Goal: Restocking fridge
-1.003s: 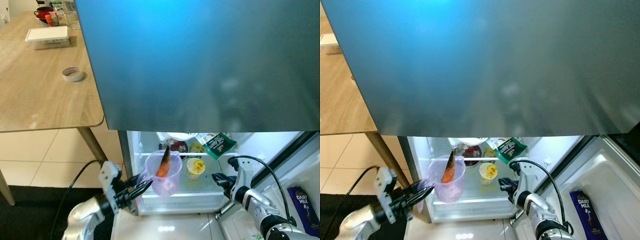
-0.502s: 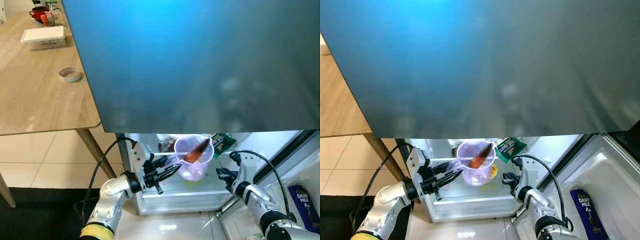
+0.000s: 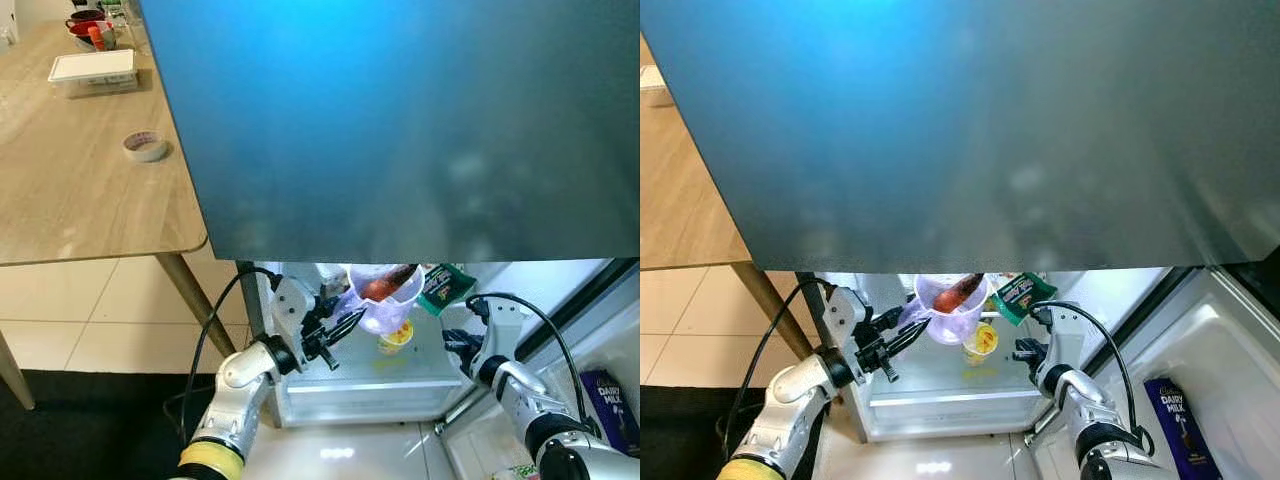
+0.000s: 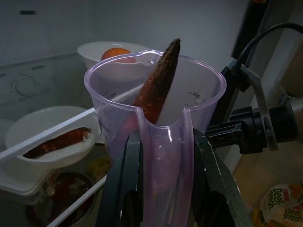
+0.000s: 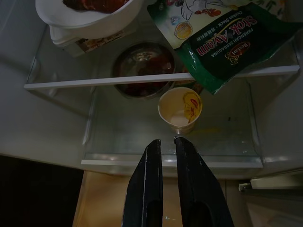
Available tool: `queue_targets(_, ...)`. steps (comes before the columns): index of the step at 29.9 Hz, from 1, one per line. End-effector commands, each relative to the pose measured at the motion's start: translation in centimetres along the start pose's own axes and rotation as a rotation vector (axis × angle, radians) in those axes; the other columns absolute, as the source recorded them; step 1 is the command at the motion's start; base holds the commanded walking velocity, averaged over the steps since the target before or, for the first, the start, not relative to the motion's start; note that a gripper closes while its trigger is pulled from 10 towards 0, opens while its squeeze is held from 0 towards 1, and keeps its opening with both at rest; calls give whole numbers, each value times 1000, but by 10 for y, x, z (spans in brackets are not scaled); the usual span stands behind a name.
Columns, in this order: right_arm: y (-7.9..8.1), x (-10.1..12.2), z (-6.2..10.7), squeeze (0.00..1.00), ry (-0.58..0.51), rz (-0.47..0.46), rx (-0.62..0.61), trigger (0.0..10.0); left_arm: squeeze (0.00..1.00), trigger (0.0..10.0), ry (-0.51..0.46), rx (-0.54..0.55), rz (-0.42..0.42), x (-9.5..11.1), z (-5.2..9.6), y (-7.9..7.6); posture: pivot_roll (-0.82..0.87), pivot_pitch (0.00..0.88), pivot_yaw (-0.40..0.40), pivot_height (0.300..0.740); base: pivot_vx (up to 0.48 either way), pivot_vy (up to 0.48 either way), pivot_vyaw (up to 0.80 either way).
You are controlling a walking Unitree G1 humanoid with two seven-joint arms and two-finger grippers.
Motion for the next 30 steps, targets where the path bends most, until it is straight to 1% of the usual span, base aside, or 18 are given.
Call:
queue_targets(1,-5,5,1,0,-14,11,-10,10000,0,10000,-17,-31,-10,1,-9,-11,83,30,-43,655,0,0,0)
queue_targets(6,-5,10,1,0,-38,-1,7,10000,0,10000,-22,-47,-17,2,-14,-16,81,33,-38,640,0,0,0)
queue_targets(7,-4,13,1,0,-51,-4,24,10000,0,10000,-21,-53,-29,2,-17,-18,79,38,-32,630,0,0,0)
queue_targets(11,0,14,1,0,-61,-3,42,10000,0,10000,-21,-54,-40,2,-18,-18,74,39,-27,615,0,0,0)
queue_targets(17,7,12,0,0,-62,12,81,10000,0,10000,-32,-32,-67,6,-21,-14,72,40,-22,580,0,0,0)
queue_targets(22,8,13,1,0,-68,19,91,10000,0,10000,-48,-20,-75,10,-23,-12,69,36,-20,560,0,0,0)
queue_targets(24,8,13,1,0,-68,19,91,10000,0,10000,-48,-20,-75,10,-23,-12,69,36,-20,560,0,0,0)
queue_targets(26,9,16,2,0,-84,25,111,10000,0,10000,-66,-14,-84,15,-26,-11,69,36,-20,545,0,0,0)
queue_targets(29,9,16,2,0,-87,26,114,10000,0,10000,-69,-13,-85,16,-27,-11,69,36,-20,540,0,0,0)
queue_targets(30,11,16,3,0,-92,30,127,10000,0,10000,-101,8,-91,23,-30,-8,63,36,-7,530,0,0,0)
Point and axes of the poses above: a point about 5 cm out from each wrist's last joint towards the gripper, its own z axis pointing back from the gripper into the wrist, its own x axis along the axis of the wrist's last joint, y = z × x, the point moved 6 cm from there along -z, pointing out of the wrist towards the gripper, and after that the axes turned 7 degrees about z, right-handed, at the moved point
